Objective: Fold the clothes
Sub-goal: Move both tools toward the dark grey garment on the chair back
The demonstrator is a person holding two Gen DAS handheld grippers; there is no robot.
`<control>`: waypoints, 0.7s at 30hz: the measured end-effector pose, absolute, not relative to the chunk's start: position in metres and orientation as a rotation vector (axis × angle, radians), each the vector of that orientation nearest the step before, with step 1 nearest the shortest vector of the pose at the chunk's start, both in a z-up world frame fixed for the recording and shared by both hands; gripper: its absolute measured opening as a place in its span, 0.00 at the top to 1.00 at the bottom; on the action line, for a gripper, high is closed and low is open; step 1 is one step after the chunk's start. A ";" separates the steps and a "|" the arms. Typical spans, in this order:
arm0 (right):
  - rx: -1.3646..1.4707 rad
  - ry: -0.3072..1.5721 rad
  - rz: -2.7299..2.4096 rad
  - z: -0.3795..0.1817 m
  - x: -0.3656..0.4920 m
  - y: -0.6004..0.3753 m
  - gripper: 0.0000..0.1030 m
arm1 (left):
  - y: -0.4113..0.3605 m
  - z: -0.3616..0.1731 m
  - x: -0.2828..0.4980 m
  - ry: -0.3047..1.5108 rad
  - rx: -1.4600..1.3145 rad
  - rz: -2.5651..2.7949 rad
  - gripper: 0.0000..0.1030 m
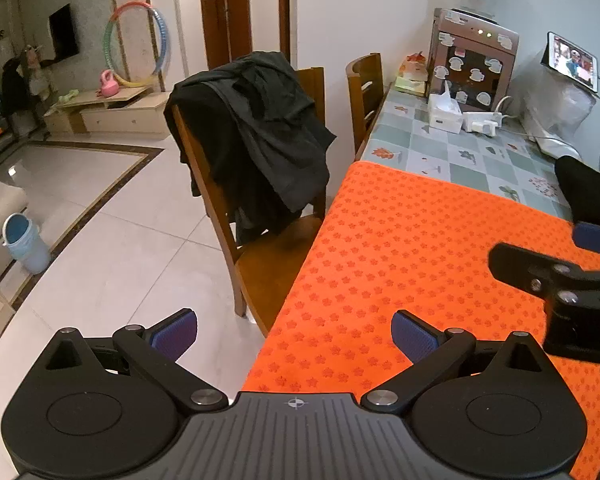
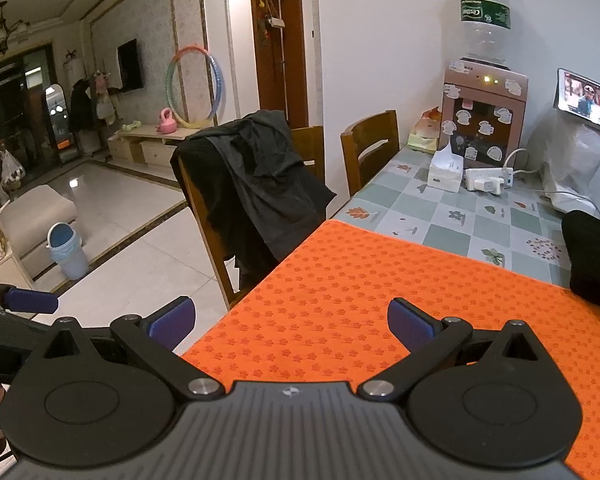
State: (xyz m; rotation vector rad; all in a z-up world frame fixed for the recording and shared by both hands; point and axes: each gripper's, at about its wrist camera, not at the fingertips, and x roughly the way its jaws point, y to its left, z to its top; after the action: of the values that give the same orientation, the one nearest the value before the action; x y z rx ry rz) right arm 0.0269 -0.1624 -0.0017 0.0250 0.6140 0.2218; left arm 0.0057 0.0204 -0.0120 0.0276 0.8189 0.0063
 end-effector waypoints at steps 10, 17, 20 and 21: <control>0.031 0.621 0.203 0.001 0.078 -0.107 0.00 | 0.090 -0.018 0.048 0.777 0.098 -0.127 0.00; 0.066 0.621 0.083 -0.001 0.141 -0.044 0.00 | 0.184 -0.019 0.103 0.756 0.203 -0.247 0.00; 0.096 0.623 0.035 0.000 0.169 -0.017 0.00 | 0.222 -0.019 0.127 0.763 0.231 -0.284 0.00; 0.111 0.623 0.024 0.000 0.178 -0.008 0.00 | 0.234 -0.019 0.135 0.764 0.239 -0.298 0.00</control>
State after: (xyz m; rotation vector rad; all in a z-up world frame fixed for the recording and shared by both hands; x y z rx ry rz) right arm 0.1777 -0.0084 0.0002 0.1112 0.6233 0.0241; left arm 0.1354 0.2344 -0.0191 0.2394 0.7641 -0.2981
